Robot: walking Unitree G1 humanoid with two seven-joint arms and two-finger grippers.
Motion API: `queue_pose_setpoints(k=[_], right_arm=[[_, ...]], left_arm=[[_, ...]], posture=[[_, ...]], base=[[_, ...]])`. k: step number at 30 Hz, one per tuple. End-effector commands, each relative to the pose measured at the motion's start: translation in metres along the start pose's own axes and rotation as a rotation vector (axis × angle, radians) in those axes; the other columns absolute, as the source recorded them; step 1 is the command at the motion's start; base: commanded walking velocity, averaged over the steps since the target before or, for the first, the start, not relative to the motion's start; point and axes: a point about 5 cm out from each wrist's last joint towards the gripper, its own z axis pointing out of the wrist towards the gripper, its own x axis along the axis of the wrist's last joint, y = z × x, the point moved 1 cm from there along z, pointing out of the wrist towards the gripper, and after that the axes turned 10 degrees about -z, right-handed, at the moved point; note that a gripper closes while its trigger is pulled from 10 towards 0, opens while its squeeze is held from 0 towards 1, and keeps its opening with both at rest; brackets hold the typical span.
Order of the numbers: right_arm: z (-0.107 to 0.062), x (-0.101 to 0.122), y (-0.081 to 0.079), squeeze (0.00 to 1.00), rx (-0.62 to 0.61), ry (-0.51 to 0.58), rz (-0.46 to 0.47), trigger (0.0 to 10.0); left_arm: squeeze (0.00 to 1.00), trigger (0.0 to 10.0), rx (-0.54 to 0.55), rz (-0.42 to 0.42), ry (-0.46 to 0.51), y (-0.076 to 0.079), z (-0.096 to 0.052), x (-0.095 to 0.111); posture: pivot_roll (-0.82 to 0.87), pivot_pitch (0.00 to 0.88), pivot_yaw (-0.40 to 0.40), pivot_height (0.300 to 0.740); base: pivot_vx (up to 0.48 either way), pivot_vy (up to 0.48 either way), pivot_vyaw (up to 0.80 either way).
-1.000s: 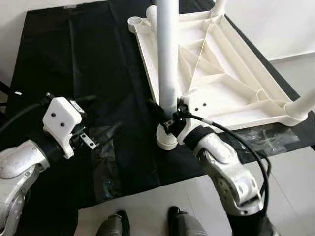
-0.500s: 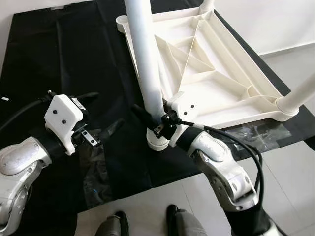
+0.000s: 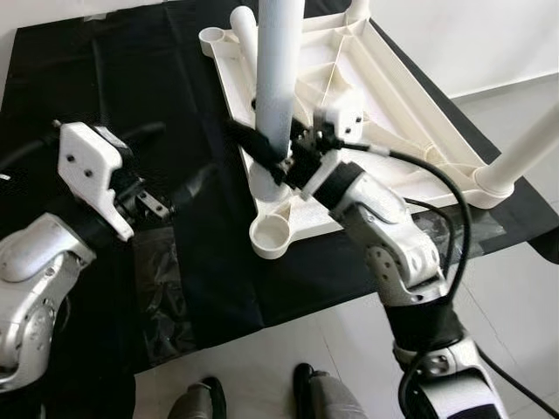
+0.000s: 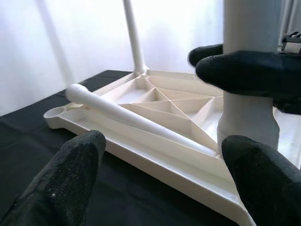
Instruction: Building children table
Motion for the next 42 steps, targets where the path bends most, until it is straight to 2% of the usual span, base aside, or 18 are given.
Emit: queue_pose_setpoints(k=[1, 5, 8, 10, 16, 24, 42], right_arm=[[0.000, 0.000, 0.001, 0.00, -0.023, 0.000, -0.023, 10.0], [-0.001, -0.010, 0.011, 0.00, -0.081, -0.054, -0.062, 10.0], [-0.002, -0.021, 0.026, 0.00, -0.141, -0.121, -0.127, 10.0], [-0.002, -0.022, 0.028, 0.00, -0.142, -0.124, -0.142, 10.0], [-0.002, -0.023, 0.031, 0.00, -0.150, -0.134, -0.166, 10.0], [-0.004, -0.031, 0.037, 0.00, -0.208, -0.180, -0.249, 10.0], [-0.003, -0.035, 0.038, 0.00, -0.211, -0.168, -0.256, 10.0]], left_arm=[[0.00, 10.0, 0.010, -0.018, 0.003, -0.002, -0.002, -0.001], [0.00, 10.0, 0.014, -0.020, 0.007, -0.004, 0.000, 0.000], [0.00, 10.0, 0.017, -0.025, 0.022, -0.006, 0.002, 0.001], [0.00, 10.0, 0.020, -0.032, 0.028, -0.007, 0.002, 0.002], [0.00, 10.0, 0.025, -0.042, 0.033, -0.007, 0.003, 0.002], [0.00, 10.0, 0.046, -0.047, 0.025, -0.011, 0.000, 0.001], [0.00, 10.0, 0.112, -0.051, -0.019, -0.017, -0.006, -0.015]], posture=[[-0.16, 0.185, 0.000, 0.740], [-0.16, 0.177, 0.003, 0.740], [-0.16, 0.171, 0.006, 0.740], [-0.16, 0.167, 0.008, 0.740], [-0.16, 0.164, 0.011, 0.740], [-0.16, 0.155, 0.019, 0.740], [-0.16, 0.140, 0.027, 0.740]], base=[[0.000, 0.000, 0.00], [0.000, 0.000, 0.00], [0.000, 0.000, 0.00], [0.000, 0.000, 0.00], [0.000, 0.000, 0.00], [0.000, 0.000, 0.00], [0.000, 0.000, 0.00]])
